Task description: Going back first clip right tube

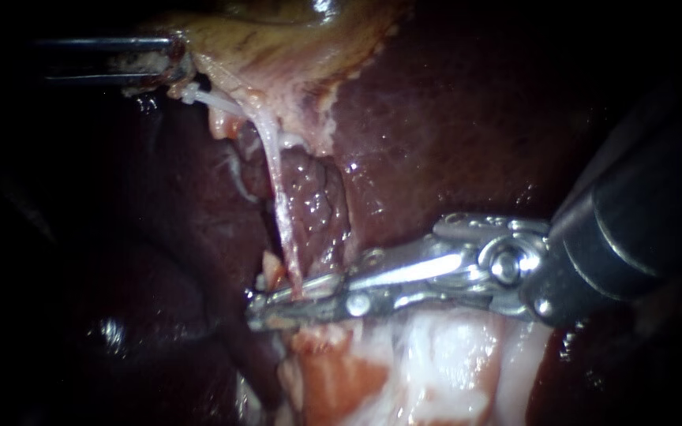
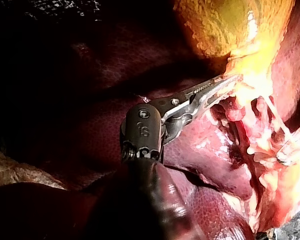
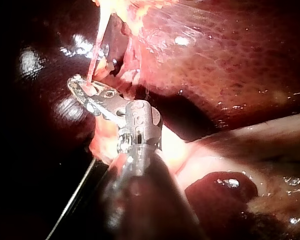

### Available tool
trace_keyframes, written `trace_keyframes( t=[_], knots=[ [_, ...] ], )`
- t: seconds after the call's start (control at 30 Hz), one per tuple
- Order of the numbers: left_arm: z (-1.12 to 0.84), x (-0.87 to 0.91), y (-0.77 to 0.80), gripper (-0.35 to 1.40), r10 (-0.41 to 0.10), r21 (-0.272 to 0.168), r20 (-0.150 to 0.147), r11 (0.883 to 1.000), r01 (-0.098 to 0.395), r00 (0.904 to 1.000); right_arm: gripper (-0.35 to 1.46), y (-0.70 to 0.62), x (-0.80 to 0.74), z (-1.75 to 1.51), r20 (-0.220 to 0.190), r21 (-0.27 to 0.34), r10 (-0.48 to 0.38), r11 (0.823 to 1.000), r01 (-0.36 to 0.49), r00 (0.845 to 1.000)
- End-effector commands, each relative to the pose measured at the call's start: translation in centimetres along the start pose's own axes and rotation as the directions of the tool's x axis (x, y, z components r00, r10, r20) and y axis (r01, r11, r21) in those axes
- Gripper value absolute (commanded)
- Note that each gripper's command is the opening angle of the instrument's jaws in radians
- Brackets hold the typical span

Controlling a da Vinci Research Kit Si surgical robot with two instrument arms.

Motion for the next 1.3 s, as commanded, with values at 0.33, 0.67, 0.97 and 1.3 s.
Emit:
trace_keyframes(
  t=[0.33, 0.67, 0.97, 1.3],
  knots=[
    [0.0, 0.0, 0.01, -0.35, 0.0, 0.001, 0.0, 1.0, 0.0, 1.0, 0.47, 0.1, -0.02, 0.15, -0.03, 0.014, -0.044, 0.999, 0.045, 0.999],
    [0.0, -0.01, 0.01, -0.35, 0.0, 0.001, 0.0, 1.0, 0.0, 1.0, 0.5, 0.42, -0.22, 0.18, -0.065, -0.06, -0.244, 0.969, 0.24, 0.968],
    [0.0, -0.01, 0.01, -0.35, 0.001, 0.001, 0.0, 1.0, -0.001, 1.0, 0.5, 0.43, -0.28, -0.27, -0.07, -0.114, -0.404, 0.912, 0.395, 0.912],
    [-0.02, -0.02, 0.01, -0.35, 0.001, 0.0, 0.0, 1.0, -0.001, 1.0, 0.5, 0.29, -0.31, -1.22, -0.05, -0.126, -0.528, 0.845, 0.519, 0.848]
  ],
)
